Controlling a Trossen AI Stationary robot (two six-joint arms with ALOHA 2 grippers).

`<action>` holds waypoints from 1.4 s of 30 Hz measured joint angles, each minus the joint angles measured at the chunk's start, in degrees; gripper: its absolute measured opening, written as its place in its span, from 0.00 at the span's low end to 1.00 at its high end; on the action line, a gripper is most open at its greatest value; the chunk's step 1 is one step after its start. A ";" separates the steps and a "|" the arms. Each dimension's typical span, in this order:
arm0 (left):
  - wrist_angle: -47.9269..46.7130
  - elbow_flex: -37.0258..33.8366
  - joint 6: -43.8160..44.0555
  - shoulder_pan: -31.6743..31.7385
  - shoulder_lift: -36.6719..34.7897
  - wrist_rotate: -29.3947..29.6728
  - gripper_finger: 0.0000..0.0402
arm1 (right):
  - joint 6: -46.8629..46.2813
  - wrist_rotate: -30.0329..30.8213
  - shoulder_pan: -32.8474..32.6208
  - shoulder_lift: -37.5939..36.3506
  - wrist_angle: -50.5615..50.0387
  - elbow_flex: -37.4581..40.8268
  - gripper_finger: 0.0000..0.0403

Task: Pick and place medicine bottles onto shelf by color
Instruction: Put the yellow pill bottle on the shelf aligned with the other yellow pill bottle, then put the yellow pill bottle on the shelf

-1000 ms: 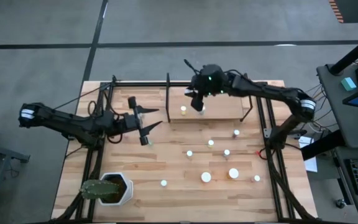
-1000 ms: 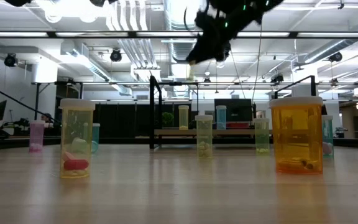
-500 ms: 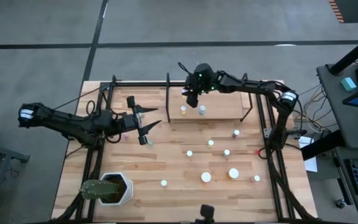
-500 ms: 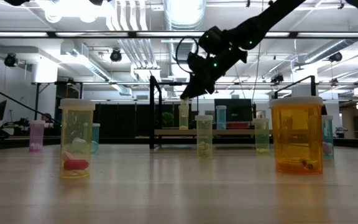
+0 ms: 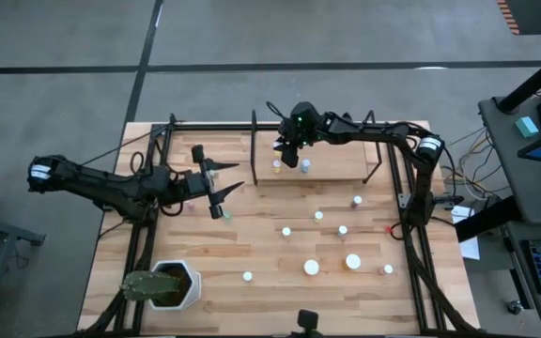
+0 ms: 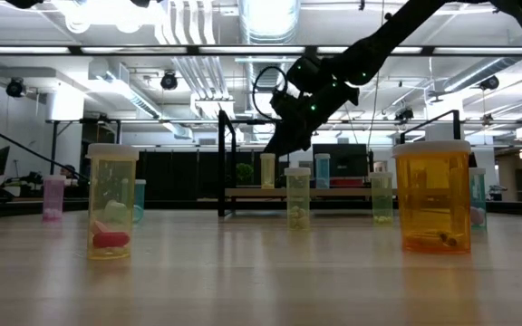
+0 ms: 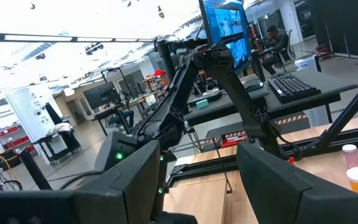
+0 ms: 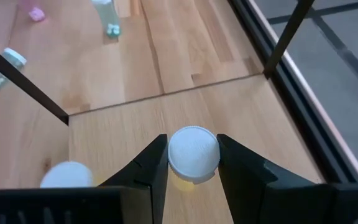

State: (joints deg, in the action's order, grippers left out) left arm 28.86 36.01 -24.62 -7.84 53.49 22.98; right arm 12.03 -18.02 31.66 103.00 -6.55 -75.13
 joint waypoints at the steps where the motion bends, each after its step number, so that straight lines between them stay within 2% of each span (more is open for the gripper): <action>1: -0.02 0.00 -0.01 0.00 0.00 0.00 0.50 | 0.00 0.02 0.00 0.17 0.00 0.00 0.28; 15: 0.00 0.00 -0.28 0.00 0.13 0.00 0.50 | 1.62 0.04 -0.13 1.71 1.82 0.17 0.29; 33: 0.02 0.00 -0.26 0.00 0.13 0.00 0.49 | 1.44 0.22 -0.13 1.46 1.06 0.13 0.46; 42: 0.02 0.00 -0.05 0.00 0.13 0.00 0.49 | -1.54 0.04 -0.53 -2.13 0.76 0.13 0.50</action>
State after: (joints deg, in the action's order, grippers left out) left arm 28.88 36.01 -24.67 -7.84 53.63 22.98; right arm 10.49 -17.98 31.13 100.87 -5.79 -75.00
